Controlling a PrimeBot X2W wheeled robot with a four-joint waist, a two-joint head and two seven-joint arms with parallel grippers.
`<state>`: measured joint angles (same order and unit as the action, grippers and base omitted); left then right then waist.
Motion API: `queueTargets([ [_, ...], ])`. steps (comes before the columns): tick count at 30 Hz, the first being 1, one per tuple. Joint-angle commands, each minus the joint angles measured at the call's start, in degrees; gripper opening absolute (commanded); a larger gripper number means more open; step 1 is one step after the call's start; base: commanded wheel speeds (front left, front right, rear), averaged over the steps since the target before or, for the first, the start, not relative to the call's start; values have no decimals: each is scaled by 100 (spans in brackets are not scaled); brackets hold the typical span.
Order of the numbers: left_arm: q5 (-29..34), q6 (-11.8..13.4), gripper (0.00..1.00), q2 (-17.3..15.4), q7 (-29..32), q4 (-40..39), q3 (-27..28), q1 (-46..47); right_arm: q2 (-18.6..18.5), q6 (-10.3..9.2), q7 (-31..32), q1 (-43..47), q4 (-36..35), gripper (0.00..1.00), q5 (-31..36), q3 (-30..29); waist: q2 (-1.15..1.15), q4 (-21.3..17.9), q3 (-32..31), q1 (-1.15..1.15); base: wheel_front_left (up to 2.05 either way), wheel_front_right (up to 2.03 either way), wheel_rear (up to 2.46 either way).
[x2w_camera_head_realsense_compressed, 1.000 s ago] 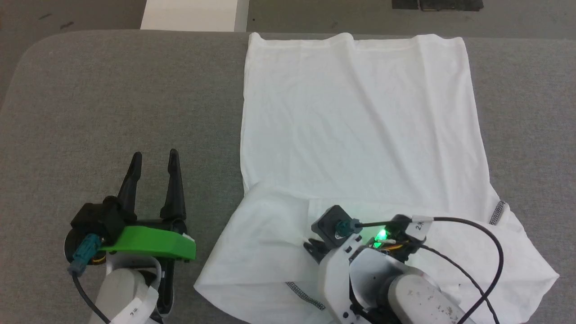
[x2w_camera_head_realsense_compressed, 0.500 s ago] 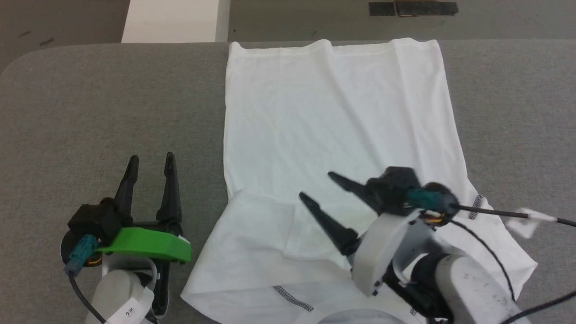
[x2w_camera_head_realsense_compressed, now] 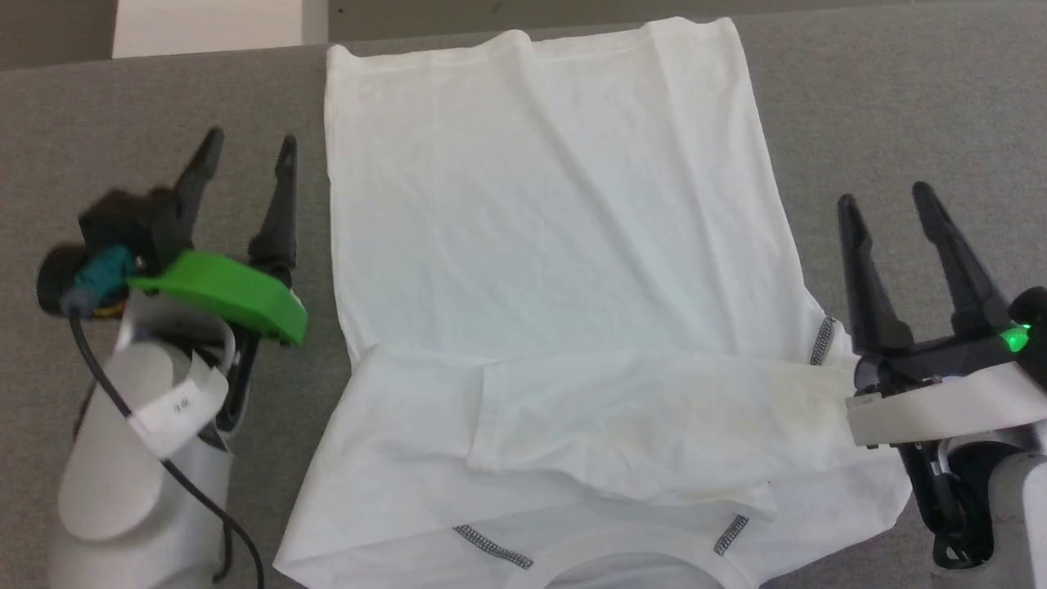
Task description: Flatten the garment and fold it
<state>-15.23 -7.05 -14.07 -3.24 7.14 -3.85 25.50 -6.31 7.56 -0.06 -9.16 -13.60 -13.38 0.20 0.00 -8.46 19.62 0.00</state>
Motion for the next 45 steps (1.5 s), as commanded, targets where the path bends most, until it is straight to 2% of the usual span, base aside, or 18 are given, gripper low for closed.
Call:
queueTargets([
  [1,-41,-34,100,-155,234,28,-74,361,32,-8,-165,50,54,100,46,-82,0,-308,449,0,0,0,0],
  [10,-595,-42,100,-1082,2180,474,-548,2426,7,-8,-843,-217,399,100,-38,-182,0,-936,1373,0,0,0,0],
  [13,-701,-42,100,-1314,2927,661,-593,3007,-7,-8,-958,-365,540,100,-112,-49,0,-1153,1660,0,0,0,0],
  [16,-762,66,100,-1424,3599,805,-557,3463,0,-8,-1068,-477,646,100,-181,56,0,-1306,1896,0,0,0,0],
  [21,-716,493,100,-1564,4659,964,-513,3966,48,-8,-1204,-587,779,100,-277,213,0,-1469,2215,0,0,0,0],
  [25,-605,1003,100,-1671,5412,1011,-432,4104,81,-8,-1279,-665,853,100,-323,360,0,-1567,2355,0,0,0,0],
  [26,-417,1345,100,-1826,6059,970,-477,4044,93,-8,-1317,-704,893,100,-347,416,0,-1599,2381,0,0,0,0],
  [31,-143,1781,100,-2031,6836,652,-541,3917,87,-8,-1340,-751,905,100,-357,457,0,-1601,2405,0,0,0,0],
  [32,-98,1828,72,-2063,6945,573,-565,3890,73,-8,-1337,-773,907,100,-351,476,0,-1595,2409,0,0,0,0],
  [33,-99,1828,22,-2072,7024,505,-587,3862,58,-8,-1329,-798,907,100,-345,491,0,-1586,2410,0,0,0,0],
  [34,-114,1841,0,-2070,7085,417,-594,3831,14,-8,-1303,-847,905,100,-321,527,0,-1574,2413,0,0,0,0],
  [39,-173,1767,0,-2056,7072,73,-661,3748,-290,-8,-1018,-1463,886,100,-277,688,0,-1493,2416,0,0,0,0],
  [45,-218,1568,0,-1809,6560,-72,-863,3929,-518,-8,-72,-3011,1265,100,-592,626,0,-1156,2418,0,0,0,0],
])
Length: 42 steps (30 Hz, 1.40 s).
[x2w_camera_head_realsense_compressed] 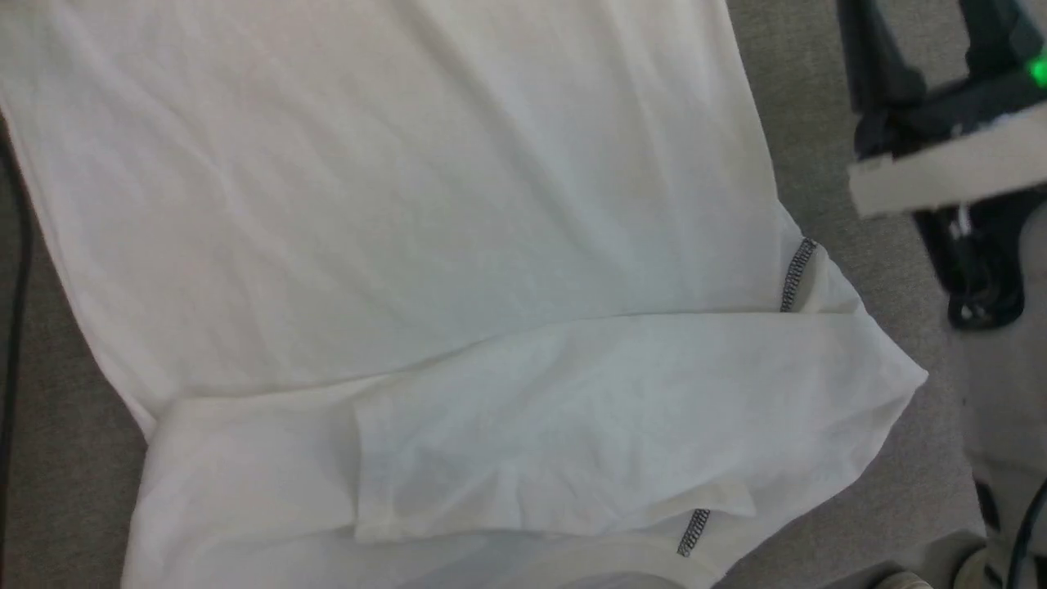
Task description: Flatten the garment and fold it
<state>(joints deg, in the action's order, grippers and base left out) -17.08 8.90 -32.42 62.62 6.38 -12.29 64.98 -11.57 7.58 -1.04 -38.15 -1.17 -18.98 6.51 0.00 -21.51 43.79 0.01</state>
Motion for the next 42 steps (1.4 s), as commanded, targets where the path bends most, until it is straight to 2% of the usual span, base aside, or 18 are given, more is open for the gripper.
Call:
queueTargets([
  [1,-28,-85,0,79,-144,5,-80,38,7,-9,235,-454,191,100,-138,-12,0,226,5,-1,0,0,0],
  [6,-102,-263,0,379,-587,62,-262,291,-41,-9,1319,-1926,1400,100,-371,-81,0,592,83,-1,0,0,0],
  [13,-215,-526,0,809,-1107,149,-538,617,-122,-9,2709,-3354,3099,100,198,-527,0,1212,321,-1,0,0,0],
  [18,-287,-633,0,1021,-1375,233,-645,778,-72,-9,3496,-3880,3739,100,700,-750,0,1490,464,-1,0,0,0],
  [24,-370,-716,0,1122,-1561,337,-698,838,-166,-9,4549,-4141,4032,100,1222,-703,0,1600,553,-1,0,0,0],
  [25,-376,-725,0,1122,-1584,354,-701,840,-164,-9,4739,-4158,4046,58,1276,-718,0,1598,556,-1,0,0,0],
  [26,-383,-736,0,1118,-1608,377,-705,839,-153,-9,4983,-4170,4045,36,1328,-717,0,1593,558,-1,0,0,0],
  [27,-388,-743,0,1114,-1624,398,-707,840,-150,-9,5151,-4173,4019,24,1362,-715,0,1588,559,-1,0,0,0],
  [28,-397,-747,0,1113,-1642,427,-706,842,-154,-9,5299,-4171,3950,4,1406,-714,0,1581,560,-1,0,0,0],
  [29,-408,-747,0,1115,-1656,452,-703,844,-162,-9,5388,-4158,3884,0,1440,-728,0,1577,561,-1,0,0,0],
  [31,-420,-753,0,1112,-1697,512,-702,849,-167,-9,5542,-4097,3723,0,1472,-735,0,1568,555,-1,0,0,0],
  [33,-364,-774,0,1069,-1931,559,-693,899,-186,-9,5344,-3994,3386,0,1471,-802,0,1549,555,-1,0,0,0],
  [42,209,-729,0,888,-3704,840,-642,1328,-284,-9,3778,-3867,2967,0,1636,-1011,0,1408,474,-1,0,0,0],
])
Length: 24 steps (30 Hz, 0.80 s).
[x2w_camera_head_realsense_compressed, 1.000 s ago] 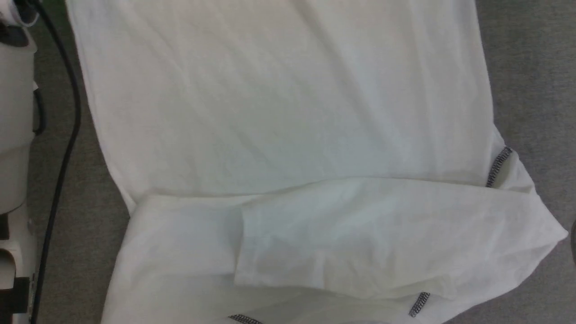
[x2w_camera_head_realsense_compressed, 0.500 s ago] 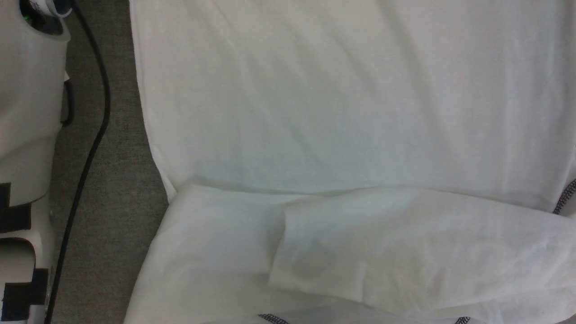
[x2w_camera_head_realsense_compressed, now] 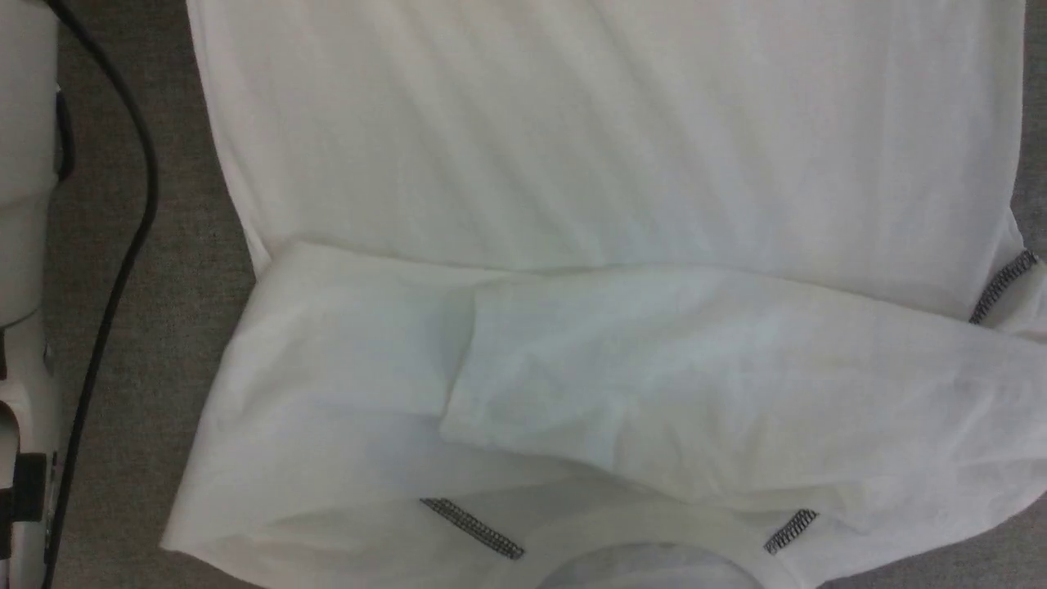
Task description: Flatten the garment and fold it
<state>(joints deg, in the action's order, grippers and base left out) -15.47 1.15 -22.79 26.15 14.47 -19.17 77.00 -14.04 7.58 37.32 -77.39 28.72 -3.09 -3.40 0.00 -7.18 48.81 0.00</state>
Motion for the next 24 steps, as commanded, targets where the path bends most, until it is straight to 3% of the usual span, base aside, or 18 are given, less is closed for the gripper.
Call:
queueTargets([
  [1,117,63,0,-83,-267,117,37,171,-41,-9,-246,52,-6,0,59,-24,0,-39,-54,0,0,0,0],
  [6,204,114,0,-41,-900,545,35,263,-47,-9,-967,58,84,0,-111,44,0,-78,-205,0,0,0,0],
  [12,-65,-66,0,-52,-1416,731,111,-129,-275,-9,-1653,530,-204,0,-852,708,0,-87,-647,0,0,0,0],
  [17,-353,-223,0,-206,-1736,505,179,-1109,-676,-9,-2074,1360,-720,0,-1427,1311,0,-75,-1285,0,0,0,0],
  [24,-1059,-205,0,-254,-1795,-493,316,-3364,-1058,-9,-2403,3045,-1673,0,-1888,1641,0,-24,-2392,0,0,0,0],
])
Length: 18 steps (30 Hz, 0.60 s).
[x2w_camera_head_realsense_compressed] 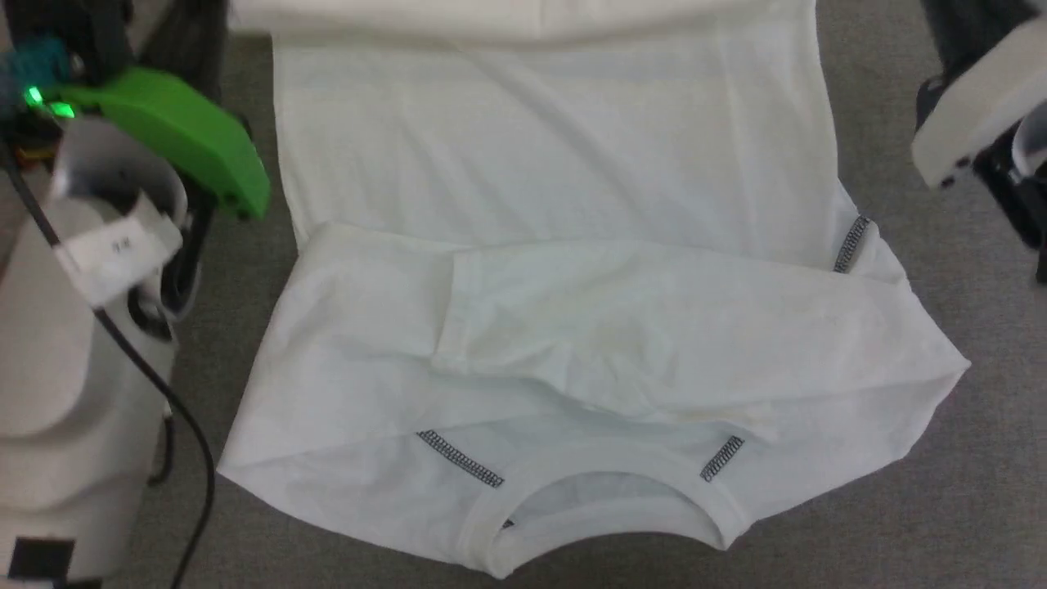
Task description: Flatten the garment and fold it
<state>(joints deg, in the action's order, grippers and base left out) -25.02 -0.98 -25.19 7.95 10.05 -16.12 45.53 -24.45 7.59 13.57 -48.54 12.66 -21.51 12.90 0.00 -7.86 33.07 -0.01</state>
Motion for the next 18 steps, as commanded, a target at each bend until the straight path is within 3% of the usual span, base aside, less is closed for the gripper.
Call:
queueTargets([
  [1,-204,32,0,-25,62,-184,32,-544,-54,-10,-45,405,-187,0,-76,0,0,58,-959,1,0,0,0],
  [9,-1025,166,0,0,480,-1268,-21,-3005,-47,-10,240,2629,-1075,0,-216,-608,0,251,-1642,1,0,0,0],
  [18,-1593,150,0,153,519,-1524,-137,-4315,645,-10,489,4461,-1647,0,-40,-1625,0,426,-1883,1,0,0,0],
])
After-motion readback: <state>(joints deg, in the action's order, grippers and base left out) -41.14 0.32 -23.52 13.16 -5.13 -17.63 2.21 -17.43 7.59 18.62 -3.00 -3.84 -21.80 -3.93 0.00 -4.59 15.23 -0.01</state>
